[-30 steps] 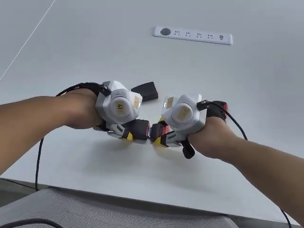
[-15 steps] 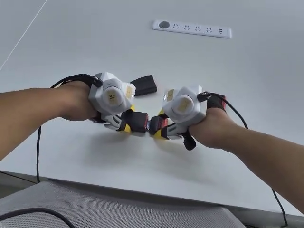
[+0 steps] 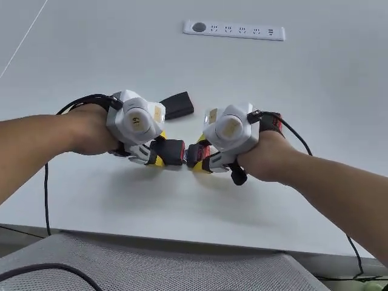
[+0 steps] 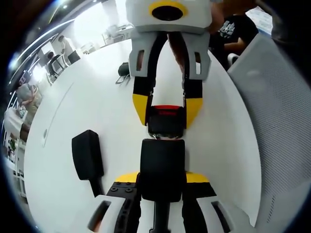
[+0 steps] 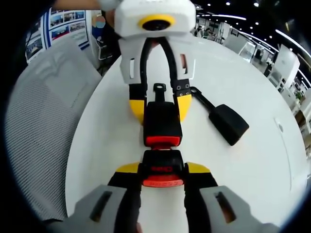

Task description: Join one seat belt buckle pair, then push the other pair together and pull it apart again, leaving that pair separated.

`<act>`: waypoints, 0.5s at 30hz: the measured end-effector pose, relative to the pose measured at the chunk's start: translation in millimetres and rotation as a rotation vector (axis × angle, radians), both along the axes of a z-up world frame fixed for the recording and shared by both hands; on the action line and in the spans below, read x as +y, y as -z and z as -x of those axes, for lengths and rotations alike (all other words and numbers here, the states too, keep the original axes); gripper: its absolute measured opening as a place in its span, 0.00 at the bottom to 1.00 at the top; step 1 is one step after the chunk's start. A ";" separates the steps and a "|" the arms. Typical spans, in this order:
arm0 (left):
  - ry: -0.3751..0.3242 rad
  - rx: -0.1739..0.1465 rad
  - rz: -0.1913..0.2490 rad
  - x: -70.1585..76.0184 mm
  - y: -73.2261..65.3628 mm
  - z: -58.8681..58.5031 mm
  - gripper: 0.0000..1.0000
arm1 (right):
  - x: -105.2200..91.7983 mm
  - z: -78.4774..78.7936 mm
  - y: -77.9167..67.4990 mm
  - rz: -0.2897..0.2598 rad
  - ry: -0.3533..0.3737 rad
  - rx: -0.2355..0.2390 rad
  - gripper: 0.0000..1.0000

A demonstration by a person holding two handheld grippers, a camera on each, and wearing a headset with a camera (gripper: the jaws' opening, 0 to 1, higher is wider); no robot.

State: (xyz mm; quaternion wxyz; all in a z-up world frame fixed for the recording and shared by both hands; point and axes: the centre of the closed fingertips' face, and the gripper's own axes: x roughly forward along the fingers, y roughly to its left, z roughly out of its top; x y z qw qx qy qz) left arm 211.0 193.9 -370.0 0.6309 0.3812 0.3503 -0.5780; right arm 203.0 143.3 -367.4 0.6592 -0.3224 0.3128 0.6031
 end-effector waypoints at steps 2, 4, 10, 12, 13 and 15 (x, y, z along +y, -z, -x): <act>0.002 0.000 -0.002 0.2 -0.4 0.4 0.32 | -0.1 0.0 0.1 0.003 -0.005 -0.002 0.33; 0.002 0.001 -0.002 0.1 -0.8 0.7 0.33 | -0.1 -0.1 0.3 0.006 -0.010 -0.005 0.33; -0.006 0.003 -0.020 0.3 -0.4 0.3 0.33 | -0.5 -0.1 1.0 0.011 -0.018 -0.006 0.33; -0.006 0.004 -0.024 0.5 0.3 -0.2 0.33 | -0.7 0.0 1.1 0.013 -0.018 -0.004 0.34; -0.009 0.005 -0.027 0.4 0.5 -0.4 0.33 | -1.1 0.1 1.3 0.016 -0.019 -0.004 0.34; -0.010 0.006 -0.031 0.5 0.5 -0.4 0.33 | -1.6 0.4 1.6 0.021 -0.021 -0.005 0.34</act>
